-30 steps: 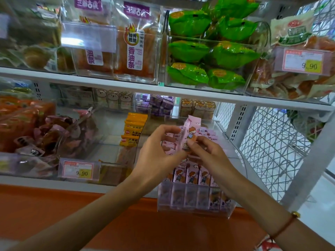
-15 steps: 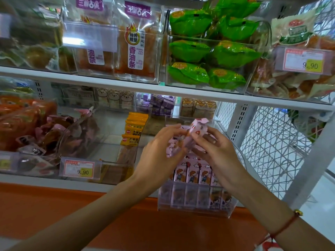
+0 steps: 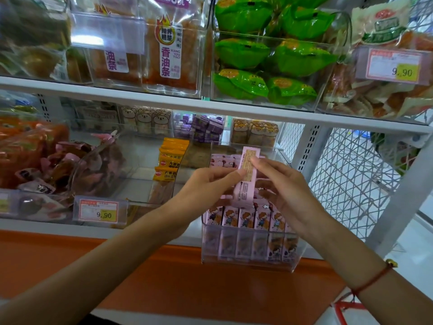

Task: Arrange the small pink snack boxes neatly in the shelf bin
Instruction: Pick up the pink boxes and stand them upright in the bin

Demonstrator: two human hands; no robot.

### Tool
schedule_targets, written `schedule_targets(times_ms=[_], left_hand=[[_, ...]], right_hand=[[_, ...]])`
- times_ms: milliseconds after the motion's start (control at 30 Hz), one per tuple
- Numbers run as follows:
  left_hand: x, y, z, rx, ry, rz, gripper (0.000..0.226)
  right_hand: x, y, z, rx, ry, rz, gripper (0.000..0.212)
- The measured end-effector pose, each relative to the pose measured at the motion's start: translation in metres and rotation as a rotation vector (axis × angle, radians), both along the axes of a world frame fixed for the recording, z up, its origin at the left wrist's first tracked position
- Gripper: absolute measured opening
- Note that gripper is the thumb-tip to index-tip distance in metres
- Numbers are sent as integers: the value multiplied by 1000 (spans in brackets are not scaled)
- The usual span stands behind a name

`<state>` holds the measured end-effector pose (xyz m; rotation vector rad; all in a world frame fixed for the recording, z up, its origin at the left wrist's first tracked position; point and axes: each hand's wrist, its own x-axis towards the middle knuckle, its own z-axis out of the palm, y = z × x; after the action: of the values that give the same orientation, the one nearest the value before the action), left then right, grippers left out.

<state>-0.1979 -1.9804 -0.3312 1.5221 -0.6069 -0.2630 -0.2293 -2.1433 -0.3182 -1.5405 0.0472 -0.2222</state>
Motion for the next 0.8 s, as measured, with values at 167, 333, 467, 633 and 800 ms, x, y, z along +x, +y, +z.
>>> schedule_targets(times_ms=[167,333,467,633,800], left_hand=[[2,0,-1,70,-75,38,20],[6,11,4,208,-553,244,42],[7,13,5,178,-597,250,38],[7,12,2,142,-540,192,37],[6,9,-2,81,-405,69,37]], right_hand=[[0,0,0,-32,-55,24,45],[-5,-5,9,-72,-221,133,51],[-9,-4,10,-155,-318,165,40],[-11,-3,9,-182,-328,140,40],[-11,-1,9,-218,-341,78,45]])
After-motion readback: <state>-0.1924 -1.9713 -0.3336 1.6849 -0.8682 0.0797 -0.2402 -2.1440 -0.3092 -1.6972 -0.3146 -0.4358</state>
